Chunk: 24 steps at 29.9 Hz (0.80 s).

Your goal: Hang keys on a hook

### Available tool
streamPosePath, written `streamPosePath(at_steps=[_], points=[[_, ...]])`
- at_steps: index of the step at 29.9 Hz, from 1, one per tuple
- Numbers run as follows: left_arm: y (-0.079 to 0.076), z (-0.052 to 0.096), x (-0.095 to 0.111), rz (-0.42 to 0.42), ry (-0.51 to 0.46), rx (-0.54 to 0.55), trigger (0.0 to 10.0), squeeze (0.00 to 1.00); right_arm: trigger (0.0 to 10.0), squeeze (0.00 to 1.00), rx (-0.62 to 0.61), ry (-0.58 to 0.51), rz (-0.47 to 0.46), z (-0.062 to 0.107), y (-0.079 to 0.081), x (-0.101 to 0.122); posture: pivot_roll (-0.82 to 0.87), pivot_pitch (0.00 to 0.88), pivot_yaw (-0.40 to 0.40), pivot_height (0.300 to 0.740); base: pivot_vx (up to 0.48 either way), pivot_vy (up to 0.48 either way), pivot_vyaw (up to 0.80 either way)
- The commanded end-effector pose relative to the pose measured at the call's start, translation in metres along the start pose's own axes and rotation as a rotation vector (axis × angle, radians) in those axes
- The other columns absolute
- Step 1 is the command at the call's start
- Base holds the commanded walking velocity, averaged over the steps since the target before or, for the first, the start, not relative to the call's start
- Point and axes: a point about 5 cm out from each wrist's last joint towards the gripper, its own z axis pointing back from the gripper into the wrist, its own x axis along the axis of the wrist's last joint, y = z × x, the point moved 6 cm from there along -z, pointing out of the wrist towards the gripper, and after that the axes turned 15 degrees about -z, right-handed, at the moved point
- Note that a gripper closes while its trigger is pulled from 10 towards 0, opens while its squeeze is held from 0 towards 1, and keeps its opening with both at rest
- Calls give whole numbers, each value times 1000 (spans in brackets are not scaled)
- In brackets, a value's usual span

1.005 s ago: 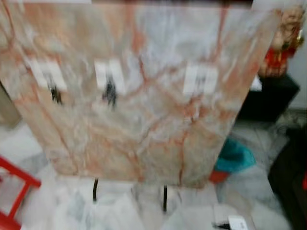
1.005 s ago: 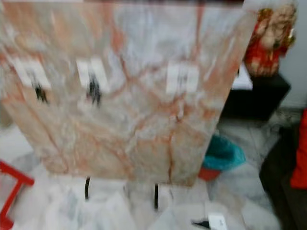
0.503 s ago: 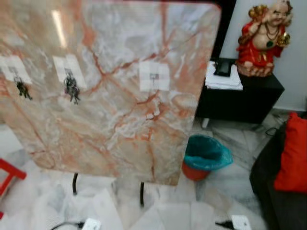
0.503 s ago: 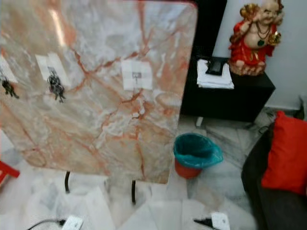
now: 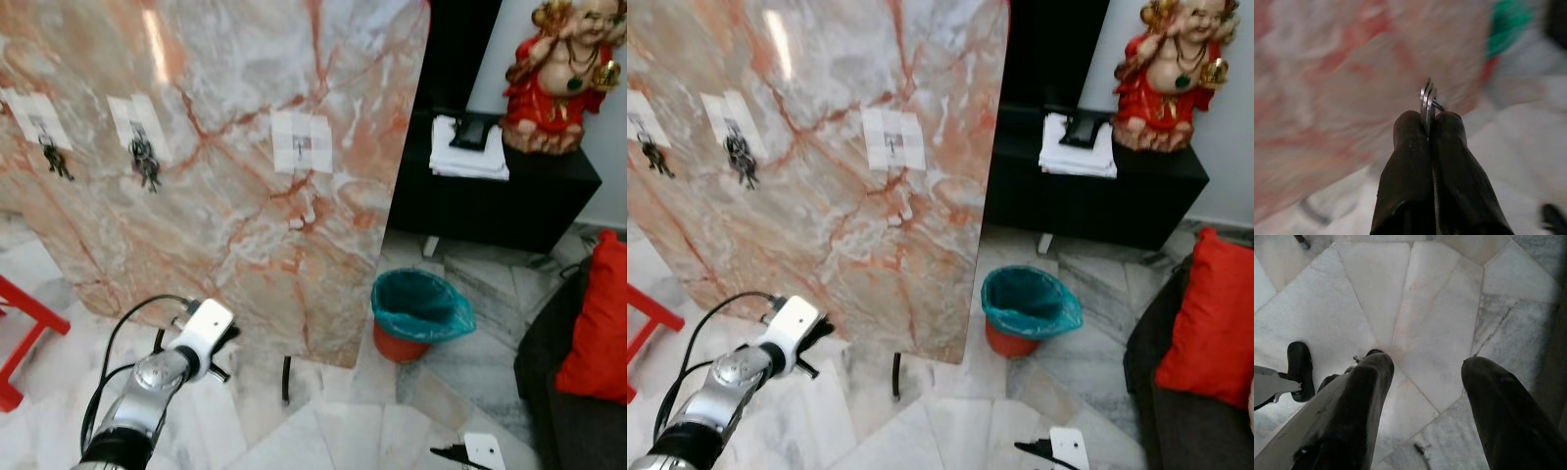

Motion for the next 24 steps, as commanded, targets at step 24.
streamPosePath(at_steps=[24], points=[[-17, 45, 96, 217, -355, -252, 10000, 0, 10000, 0, 5, -28, -16, 0, 0, 3, 21, 6, -64, 740, 0, 0, 0]])
